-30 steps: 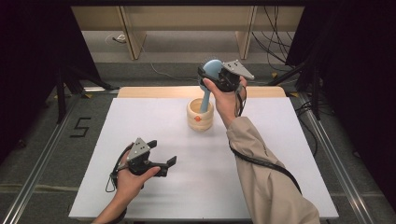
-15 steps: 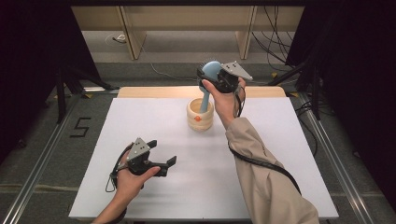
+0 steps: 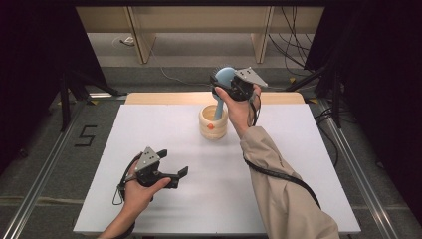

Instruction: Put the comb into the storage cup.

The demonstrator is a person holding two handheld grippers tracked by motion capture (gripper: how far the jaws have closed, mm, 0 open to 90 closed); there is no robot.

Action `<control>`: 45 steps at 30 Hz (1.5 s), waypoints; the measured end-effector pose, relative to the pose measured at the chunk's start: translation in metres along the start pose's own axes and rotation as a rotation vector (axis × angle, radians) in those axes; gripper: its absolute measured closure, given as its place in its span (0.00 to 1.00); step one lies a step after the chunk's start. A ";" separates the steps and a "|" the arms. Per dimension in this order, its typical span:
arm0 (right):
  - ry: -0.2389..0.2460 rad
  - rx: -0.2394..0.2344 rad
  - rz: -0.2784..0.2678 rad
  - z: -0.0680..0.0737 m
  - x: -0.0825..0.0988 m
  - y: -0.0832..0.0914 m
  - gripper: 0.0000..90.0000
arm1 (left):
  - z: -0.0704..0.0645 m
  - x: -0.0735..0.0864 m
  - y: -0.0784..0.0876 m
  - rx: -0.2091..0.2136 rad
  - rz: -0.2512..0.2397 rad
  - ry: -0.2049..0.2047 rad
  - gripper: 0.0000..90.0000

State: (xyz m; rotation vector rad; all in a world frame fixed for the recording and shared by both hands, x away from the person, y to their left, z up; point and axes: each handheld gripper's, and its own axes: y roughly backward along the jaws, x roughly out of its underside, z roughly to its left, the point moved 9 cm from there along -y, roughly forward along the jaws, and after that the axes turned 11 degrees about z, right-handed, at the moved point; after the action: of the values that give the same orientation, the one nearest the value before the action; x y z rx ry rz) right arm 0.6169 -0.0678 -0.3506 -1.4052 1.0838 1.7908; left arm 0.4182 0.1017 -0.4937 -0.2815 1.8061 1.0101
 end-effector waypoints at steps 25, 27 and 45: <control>0.000 0.012 0.008 -0.003 0.011 -0.003 0.23 | 0.000 0.000 0.000 -0.003 0.000 0.001 0.00; 0.003 0.014 0.006 -0.003 0.011 -0.003 0.23 | 0.000 0.000 0.000 -0.002 0.000 0.000 0.00; 0.005 0.012 0.017 -0.002 0.020 -0.005 0.23 | 0.000 0.000 0.000 -0.002 0.001 0.000 0.00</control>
State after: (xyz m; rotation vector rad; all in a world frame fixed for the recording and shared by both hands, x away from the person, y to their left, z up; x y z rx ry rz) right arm 0.6172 -0.0674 -0.3711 -1.3981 1.1107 1.7900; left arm 0.4183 0.1019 -0.4940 -0.2820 1.8057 1.0129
